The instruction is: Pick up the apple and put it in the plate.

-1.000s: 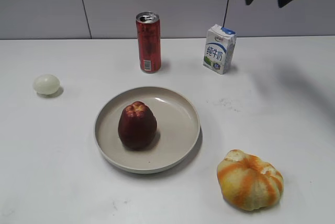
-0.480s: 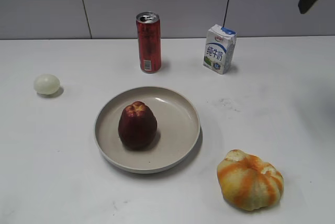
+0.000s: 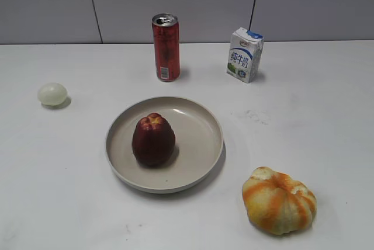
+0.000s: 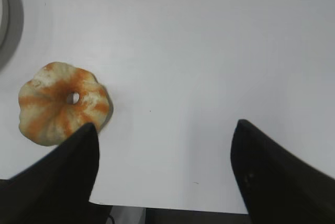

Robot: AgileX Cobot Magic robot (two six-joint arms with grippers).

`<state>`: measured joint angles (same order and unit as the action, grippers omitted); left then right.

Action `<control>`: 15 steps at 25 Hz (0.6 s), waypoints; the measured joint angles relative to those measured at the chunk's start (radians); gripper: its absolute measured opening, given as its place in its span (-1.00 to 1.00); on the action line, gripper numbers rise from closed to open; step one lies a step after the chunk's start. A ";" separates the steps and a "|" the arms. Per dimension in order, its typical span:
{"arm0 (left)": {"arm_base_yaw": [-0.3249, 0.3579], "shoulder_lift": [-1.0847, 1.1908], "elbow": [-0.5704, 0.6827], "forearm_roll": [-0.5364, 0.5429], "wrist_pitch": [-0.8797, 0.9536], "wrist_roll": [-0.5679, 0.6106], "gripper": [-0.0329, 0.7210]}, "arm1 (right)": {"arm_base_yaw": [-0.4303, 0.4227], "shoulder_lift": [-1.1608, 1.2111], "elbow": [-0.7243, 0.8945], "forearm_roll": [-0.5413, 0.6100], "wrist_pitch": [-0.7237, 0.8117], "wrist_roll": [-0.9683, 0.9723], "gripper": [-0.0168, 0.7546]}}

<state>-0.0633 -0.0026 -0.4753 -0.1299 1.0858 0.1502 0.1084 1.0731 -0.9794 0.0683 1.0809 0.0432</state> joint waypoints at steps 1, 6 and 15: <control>0.000 0.000 0.000 0.000 0.000 0.000 0.65 | 0.000 -0.053 0.056 0.000 -0.022 -0.001 0.57; 0.000 0.000 0.000 0.000 0.000 0.000 0.65 | 0.000 -0.292 0.281 0.000 -0.061 0.000 0.56; 0.000 0.000 0.000 0.000 0.000 -0.001 0.65 | 0.000 -0.740 0.476 -0.023 -0.042 -0.002 0.56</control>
<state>-0.0633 -0.0026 -0.4753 -0.1299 1.0858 0.1493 0.1084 0.3330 -0.5034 0.0458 1.0387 0.0408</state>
